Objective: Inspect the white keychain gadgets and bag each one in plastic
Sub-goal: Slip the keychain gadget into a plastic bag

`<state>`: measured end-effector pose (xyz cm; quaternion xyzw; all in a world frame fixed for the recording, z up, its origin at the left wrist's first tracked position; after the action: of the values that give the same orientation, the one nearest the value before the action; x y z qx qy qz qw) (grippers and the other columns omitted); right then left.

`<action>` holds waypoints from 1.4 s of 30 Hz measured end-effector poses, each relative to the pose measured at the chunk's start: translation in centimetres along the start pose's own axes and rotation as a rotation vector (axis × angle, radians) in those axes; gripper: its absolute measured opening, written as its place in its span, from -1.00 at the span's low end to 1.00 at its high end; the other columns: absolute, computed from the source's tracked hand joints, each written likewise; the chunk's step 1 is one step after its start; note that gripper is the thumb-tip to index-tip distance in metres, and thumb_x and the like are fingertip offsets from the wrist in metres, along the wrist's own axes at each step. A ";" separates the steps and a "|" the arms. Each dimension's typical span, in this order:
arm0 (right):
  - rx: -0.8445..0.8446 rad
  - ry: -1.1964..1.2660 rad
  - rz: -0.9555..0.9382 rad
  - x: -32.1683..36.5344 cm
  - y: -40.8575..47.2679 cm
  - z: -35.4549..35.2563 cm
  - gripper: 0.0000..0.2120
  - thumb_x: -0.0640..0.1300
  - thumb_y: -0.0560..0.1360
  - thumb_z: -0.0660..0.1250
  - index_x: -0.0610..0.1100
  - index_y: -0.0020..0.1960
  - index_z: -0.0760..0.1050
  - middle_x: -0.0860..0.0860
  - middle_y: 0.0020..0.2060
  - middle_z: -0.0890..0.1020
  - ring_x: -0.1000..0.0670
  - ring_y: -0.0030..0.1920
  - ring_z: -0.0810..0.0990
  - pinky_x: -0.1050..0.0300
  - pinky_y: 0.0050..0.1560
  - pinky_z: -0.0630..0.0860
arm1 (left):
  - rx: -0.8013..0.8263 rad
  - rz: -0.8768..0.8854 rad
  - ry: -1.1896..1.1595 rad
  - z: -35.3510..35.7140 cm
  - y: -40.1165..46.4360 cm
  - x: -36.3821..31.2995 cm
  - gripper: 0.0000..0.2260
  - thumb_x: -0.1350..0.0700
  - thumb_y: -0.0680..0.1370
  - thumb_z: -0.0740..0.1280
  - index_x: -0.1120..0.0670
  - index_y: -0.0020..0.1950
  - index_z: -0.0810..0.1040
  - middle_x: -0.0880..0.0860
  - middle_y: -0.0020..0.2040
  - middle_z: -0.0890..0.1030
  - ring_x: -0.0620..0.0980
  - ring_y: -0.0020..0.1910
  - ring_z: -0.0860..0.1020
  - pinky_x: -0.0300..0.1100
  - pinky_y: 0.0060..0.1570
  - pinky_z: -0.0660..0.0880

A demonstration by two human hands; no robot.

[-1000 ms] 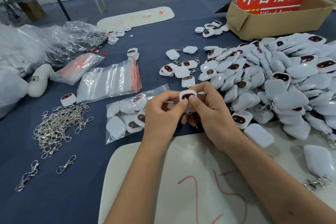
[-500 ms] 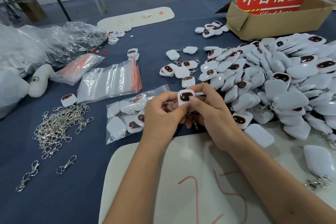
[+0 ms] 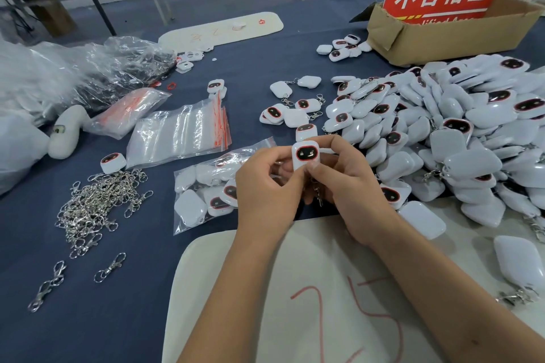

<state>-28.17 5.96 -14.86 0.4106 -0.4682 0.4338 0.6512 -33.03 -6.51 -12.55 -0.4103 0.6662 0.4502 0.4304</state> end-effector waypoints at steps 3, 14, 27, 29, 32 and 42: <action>-0.069 -0.035 0.014 -0.5 0.4 -0.9 -0.85 -0.33 0.62 0.30 -0.23 0.16 0.59 -0.13 -0.18 0.71 -0.01 -0.27 0.58 0.21 -0.26 0.51 | -0.052 0.104 0.156 -0.2 -0.3 -1.0 -0.87 0.17 0.53 0.42 0.02 0.05 0.69 -0.04 -0.06 0.65 -0.11 -0.14 0.61 -0.29 -0.14 0.51; -0.265 -0.111 0.009 -1.1 0.5 -2.7 -0.88 -0.25 0.63 0.39 -0.24 0.15 0.56 -0.09 -0.28 0.72 0.00 -0.40 0.61 0.23 -0.38 0.51 | -0.208 -0.104 0.836 -2.4 -0.7 0.6 -0.68 -0.12 0.50 0.45 0.02 0.05 0.42 -0.01 0.06 0.48 0.09 -0.05 0.52 -0.08 -0.12 0.31; -0.218 -0.407 -0.087 0.2 0.1 -1.8 -0.88 -0.25 0.60 0.41 -0.06 0.07 0.65 0.08 -0.33 0.67 0.08 -0.41 0.59 0.23 -0.30 0.52 | -0.171 -0.017 0.552 -2.9 -0.1 -0.5 -0.80 0.19 0.54 0.35 0.07 -0.29 0.54 -0.05 -0.32 0.56 -0.04 -0.26 0.51 -0.09 -0.17 0.43; -0.243 -0.476 -0.111 0.5 0.1 -2.2 -0.89 -0.23 0.58 0.44 -0.07 0.06 0.67 0.07 -0.28 0.68 0.09 -0.34 0.60 0.14 -0.21 0.57 | -0.165 0.050 0.562 -2.6 -0.2 -1.0 -0.80 0.18 0.55 0.37 0.07 -0.28 0.52 -0.05 -0.29 0.54 -0.04 -0.25 0.49 -0.07 -0.16 0.41; -0.231 -0.589 -0.154 1.1 0.0 -2.0 -0.90 -0.22 0.56 0.46 -0.08 0.05 0.68 0.07 -0.28 0.68 0.10 -0.29 0.61 0.13 -0.16 0.56 | -0.173 0.154 0.566 -2.4 -0.4 -2.0 -0.81 0.17 0.54 0.39 0.07 -0.26 0.50 -0.05 -0.26 0.51 0.02 -0.25 0.49 0.00 -0.19 0.43; -0.079 -0.301 -0.176 1.1 -0.5 -0.1 -0.86 -0.30 0.56 0.46 -0.13 0.05 0.58 -0.07 -0.23 0.72 -0.09 -0.27 0.69 0.13 -0.26 0.54 | -0.196 0.490 0.481 -1.3 -2.0 -5.2 -0.83 0.30 0.56 0.39 0.19 -0.23 0.51 0.05 -0.24 0.47 -0.01 -0.31 0.38 -0.21 -0.31 0.30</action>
<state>-27.48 6.14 -13.92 0.4842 -0.5394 0.2901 0.6248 -29.95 -7.47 -7.88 -0.3718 0.7805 0.4926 0.0991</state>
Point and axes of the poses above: each hand's wrist, its own y-axis towards the middle knuckle, its own z-axis out of the palm, x = y × z, the point moved 9 cm from there along y, towards the middle knuckle
